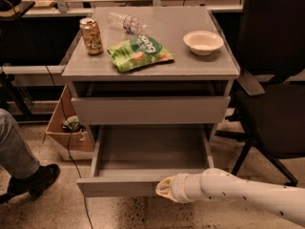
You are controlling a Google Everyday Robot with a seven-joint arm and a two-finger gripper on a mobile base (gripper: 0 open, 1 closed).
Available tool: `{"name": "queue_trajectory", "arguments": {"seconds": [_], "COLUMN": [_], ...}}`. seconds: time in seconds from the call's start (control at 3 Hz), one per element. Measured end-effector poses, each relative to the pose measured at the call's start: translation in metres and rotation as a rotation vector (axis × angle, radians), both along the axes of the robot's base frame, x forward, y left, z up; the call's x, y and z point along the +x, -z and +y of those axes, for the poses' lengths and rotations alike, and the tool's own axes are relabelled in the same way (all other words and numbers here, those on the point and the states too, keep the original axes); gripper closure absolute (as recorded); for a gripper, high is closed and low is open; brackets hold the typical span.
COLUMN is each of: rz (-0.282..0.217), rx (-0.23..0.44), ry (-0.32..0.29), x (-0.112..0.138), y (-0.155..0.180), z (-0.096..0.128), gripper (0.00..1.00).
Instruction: Close middle drawer
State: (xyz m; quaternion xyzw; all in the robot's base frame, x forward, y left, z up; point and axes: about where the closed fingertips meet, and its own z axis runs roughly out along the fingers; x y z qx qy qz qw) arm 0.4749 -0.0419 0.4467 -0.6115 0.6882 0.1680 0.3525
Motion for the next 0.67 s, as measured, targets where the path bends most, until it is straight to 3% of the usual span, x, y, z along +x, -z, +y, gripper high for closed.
{"name": "queue_trajectory", "arguments": {"seconds": [0.67], "rz": [-0.035], "rx": [0.083], "ry": [-0.006], "x": [0.0208], "y": [0.0310], "z": [0.0230], "gripper": [1.00]}}
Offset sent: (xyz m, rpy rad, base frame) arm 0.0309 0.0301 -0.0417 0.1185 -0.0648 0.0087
